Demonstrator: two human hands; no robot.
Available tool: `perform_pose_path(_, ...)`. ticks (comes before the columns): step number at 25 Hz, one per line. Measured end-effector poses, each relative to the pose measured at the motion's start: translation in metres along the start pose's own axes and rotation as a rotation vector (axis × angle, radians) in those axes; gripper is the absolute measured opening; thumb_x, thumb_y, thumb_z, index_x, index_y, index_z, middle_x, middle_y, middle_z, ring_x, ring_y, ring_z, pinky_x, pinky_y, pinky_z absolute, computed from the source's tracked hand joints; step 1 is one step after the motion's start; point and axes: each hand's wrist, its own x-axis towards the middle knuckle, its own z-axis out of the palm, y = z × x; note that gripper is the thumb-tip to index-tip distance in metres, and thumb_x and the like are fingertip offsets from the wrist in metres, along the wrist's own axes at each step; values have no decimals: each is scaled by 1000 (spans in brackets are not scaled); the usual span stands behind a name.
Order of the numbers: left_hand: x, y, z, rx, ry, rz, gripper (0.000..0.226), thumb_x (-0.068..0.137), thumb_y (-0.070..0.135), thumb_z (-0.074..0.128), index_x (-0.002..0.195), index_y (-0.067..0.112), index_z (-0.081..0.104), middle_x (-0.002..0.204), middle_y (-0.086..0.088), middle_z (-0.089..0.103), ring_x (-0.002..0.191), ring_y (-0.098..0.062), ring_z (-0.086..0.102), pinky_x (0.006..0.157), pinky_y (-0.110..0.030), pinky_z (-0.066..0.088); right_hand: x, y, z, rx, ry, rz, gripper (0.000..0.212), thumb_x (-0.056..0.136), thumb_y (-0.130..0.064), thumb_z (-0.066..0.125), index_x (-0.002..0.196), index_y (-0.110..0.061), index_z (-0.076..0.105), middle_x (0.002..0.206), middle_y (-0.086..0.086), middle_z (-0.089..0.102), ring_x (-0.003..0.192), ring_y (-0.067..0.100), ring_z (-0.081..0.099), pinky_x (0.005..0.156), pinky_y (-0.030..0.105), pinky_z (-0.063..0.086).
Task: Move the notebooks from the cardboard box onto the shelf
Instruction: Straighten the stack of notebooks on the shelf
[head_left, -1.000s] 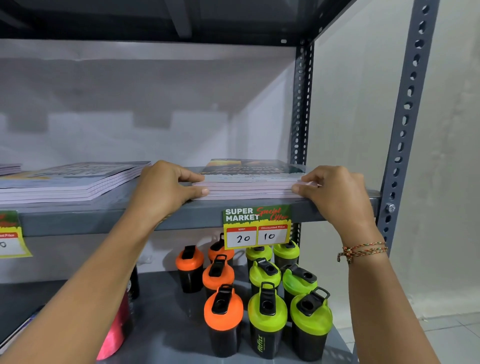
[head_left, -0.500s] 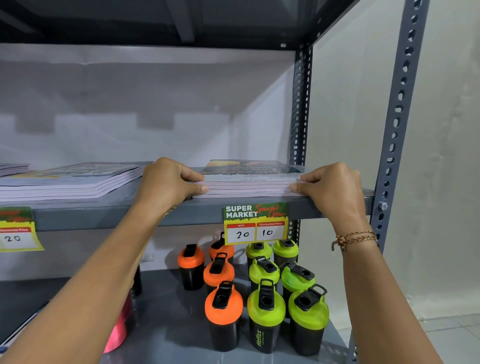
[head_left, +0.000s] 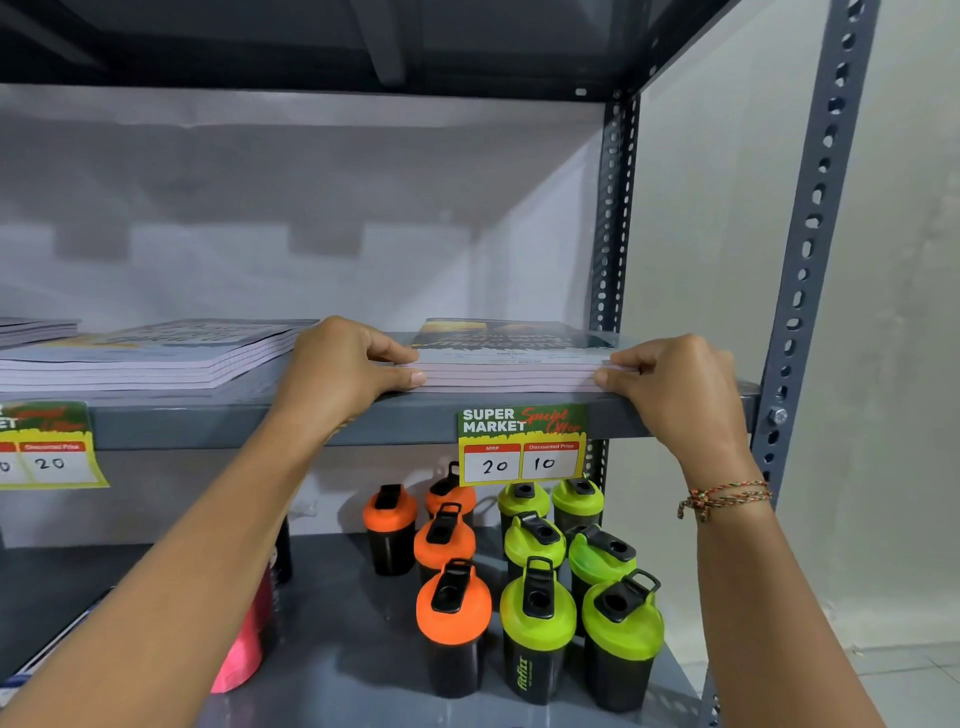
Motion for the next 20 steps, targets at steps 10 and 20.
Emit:
perform_pose_path(10,3,-9,1,0,13,35,32,74,23,78,104,13,74,114,0,72,96,-2,52,85,-18,35,-1,4,4,26,20,4,32,76,-17,76,104,-4,71,105,15,73,99,26,65,79,20,44)
perform_pose_path(20,3,-13,4,-5,48,66,33,74,23,77,104,12,74,112,-2,73,92,3,52,67,2,34,-3,12,7,49,67,-23,29,78,-20,74,102,-5,72,105,12,74,94,18,66,78,12,40)
